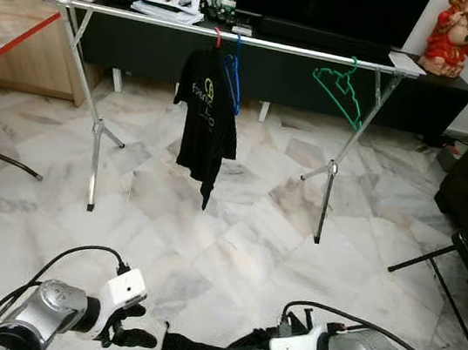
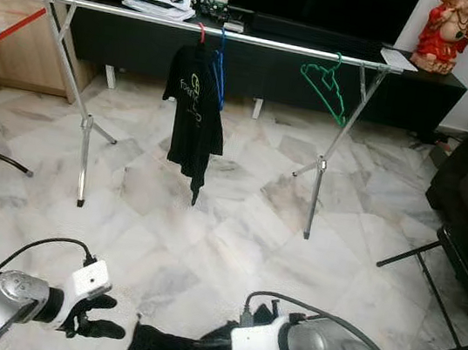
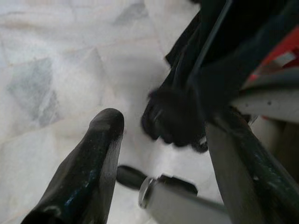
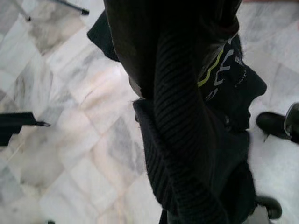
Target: Hang hanger
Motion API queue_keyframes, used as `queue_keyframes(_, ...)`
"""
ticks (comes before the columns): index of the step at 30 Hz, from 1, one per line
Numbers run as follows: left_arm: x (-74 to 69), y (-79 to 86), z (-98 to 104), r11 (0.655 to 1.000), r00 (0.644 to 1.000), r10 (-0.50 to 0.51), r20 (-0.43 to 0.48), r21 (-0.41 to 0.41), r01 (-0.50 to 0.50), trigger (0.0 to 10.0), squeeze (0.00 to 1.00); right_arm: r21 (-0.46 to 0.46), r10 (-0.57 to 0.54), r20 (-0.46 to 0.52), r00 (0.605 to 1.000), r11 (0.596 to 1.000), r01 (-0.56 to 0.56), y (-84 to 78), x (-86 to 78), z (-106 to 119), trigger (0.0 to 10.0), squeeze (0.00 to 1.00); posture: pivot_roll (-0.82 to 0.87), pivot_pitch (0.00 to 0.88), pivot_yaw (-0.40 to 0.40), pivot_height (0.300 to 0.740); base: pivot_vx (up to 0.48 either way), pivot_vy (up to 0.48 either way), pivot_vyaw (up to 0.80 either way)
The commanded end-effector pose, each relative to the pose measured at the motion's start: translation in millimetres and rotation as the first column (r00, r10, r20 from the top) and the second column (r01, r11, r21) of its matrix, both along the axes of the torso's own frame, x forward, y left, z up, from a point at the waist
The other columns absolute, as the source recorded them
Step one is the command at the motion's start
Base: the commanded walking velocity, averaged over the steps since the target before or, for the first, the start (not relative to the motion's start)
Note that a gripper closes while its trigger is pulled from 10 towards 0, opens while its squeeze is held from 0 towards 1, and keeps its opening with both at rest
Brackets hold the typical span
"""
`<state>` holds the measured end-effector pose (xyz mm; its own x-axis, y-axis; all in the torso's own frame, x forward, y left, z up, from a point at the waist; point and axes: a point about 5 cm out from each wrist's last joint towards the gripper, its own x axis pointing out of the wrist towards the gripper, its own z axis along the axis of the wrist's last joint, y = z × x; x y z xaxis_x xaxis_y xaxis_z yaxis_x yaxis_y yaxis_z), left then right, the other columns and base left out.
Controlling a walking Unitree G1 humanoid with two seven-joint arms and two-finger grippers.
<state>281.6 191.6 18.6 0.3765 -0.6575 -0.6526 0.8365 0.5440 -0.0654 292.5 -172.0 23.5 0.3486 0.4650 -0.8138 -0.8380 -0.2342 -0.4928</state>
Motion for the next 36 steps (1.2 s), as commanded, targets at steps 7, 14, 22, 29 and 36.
queue_keyframes(7, 7.5, -5.3, 5.4, 0.998, 0.999, 0.04, -0.001, -0.049, -0.04, 10.0, 0.0, 0.025, 0.035, 0.05, 0.998, 0.999, -0.036, 6.6, 7.8, 9.7, 10.0, 0.0, -0.03, 0.042, -0.084, 0.74, 0.0, 0.0, 0.0)
queue_keyframes(14, 4.7, -8.2, 2.1, 0.999, 0.999, 0.02, -0.032, -0.047, -0.021, 10.0, 0.0, 0.025, 0.035, 0.071, 0.997, 0.999, -0.037, 8.5, 11.4, 12.6, 10.0, 0.0, -0.04, 0.031, -0.075, 0.74, 0.0, 0.0, 0.0)
queue_keyframes(22, 0.6, -11.1, -3.1, 0.999, 0.998, 0.009, -0.06, -0.046, -0.012, 10.0, 0.0, 0.025, 0.042, 0.086, 0.995, 0.999, -0.044, 10.6, 11.8, 12.4, 10.0, 0.0, -0.04, 0.024, -0.067, 0.74, 0.0, 0.0, 0.0)
queue_keyframes(29, -0.2, -12.8, -5.5, 0.999, 0.997, 0.014, -0.069, -0.041, -0.017, 10.0, 0.0, 0.029, 0.04, 0.097, 0.994, 0.999, -0.043, 10.4, 13.2, 14.1, 10.0, 0.0, -0.04, 0.017, -0.064, 0.74, 0.0, 0.0, 0.0)
queue_keyframes(36, -2.0, -13.9, -9.0, 0.999, 0.997, 0.024, -0.077, -0.031, -0.027, 10.0, 0.0, 0.036, 0.038, 0.107, 0.994, 0.998, -0.042, 11.6, 14.6, 15.4, 10.0, 0.0, -0.05, 0.013, -0.063, 0.74, 0.0, 0.0, 0.0)
